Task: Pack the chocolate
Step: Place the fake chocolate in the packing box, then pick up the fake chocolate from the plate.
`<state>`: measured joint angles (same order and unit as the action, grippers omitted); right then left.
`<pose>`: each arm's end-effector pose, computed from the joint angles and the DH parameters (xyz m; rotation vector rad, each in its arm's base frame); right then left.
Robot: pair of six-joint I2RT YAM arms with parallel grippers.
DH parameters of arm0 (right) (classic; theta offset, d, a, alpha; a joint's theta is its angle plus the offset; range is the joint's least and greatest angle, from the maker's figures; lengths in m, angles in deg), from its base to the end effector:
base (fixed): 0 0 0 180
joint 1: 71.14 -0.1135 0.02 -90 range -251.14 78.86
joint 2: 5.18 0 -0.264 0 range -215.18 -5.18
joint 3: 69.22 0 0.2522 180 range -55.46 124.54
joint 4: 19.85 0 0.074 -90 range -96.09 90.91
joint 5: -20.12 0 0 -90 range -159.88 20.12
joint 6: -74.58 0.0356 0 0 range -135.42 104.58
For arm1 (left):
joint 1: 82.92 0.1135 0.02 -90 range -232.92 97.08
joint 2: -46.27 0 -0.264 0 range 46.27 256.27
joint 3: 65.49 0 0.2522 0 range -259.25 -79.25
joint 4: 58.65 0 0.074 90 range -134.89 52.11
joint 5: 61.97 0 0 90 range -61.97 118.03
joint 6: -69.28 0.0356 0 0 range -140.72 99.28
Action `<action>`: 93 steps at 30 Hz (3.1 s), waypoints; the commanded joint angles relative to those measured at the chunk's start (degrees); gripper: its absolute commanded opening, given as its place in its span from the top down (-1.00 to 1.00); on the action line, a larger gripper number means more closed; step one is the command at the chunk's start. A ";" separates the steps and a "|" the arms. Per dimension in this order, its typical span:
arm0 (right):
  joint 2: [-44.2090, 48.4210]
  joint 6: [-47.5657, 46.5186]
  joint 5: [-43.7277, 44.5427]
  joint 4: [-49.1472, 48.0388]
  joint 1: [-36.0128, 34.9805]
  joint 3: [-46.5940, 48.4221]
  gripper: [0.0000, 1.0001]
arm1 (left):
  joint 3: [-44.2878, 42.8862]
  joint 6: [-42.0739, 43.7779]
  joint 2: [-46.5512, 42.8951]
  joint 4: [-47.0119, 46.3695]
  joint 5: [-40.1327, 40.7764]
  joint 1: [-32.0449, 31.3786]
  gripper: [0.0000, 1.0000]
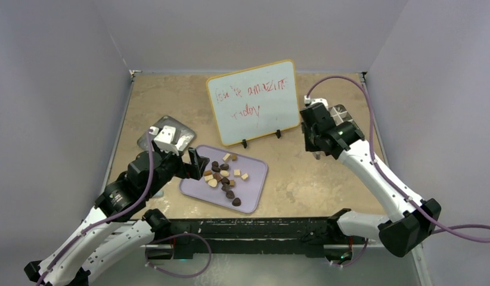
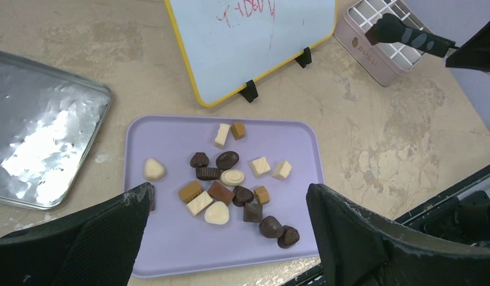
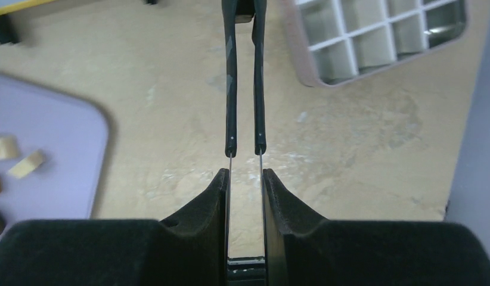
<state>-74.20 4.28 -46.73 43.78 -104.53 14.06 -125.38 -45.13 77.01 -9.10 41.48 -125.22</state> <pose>0.2076 0.1201 0.3411 -0.1026 2.3413 -0.0415 0.0908 -0.0714 0.3334 0.1453 1.9510 -0.5531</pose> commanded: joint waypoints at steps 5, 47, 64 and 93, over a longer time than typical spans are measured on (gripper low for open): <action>-0.19 -1.56 4.23 1.11 14.25 0.77 0.94 | 0.22 1.15 -0.83 -1.16 -1.09 -0.15 -1.00; 5.14 0.08 0.61 4.75 18.16 -4.88 0.27 | 0.17 0.80 -0.32 -0.90 0.31 -0.11 -1.00; 9.25 -5.14 -20.96 -1.01 16.88 -4.77 0.36 | 0.26 0.89 -0.30 -0.99 0.34 -0.14 -1.00; -0.75 0.09 -14.23 -15.06 -24.42 -10.01 0.24 | -0.01 0.32 -3.93 -0.51 5.27 -0.07 -0.99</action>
<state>-73.39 3.43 -65.22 29.92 -126.08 0.79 -125.32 -45.15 73.45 -9.12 45.61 -125.22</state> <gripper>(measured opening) 0.380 0.996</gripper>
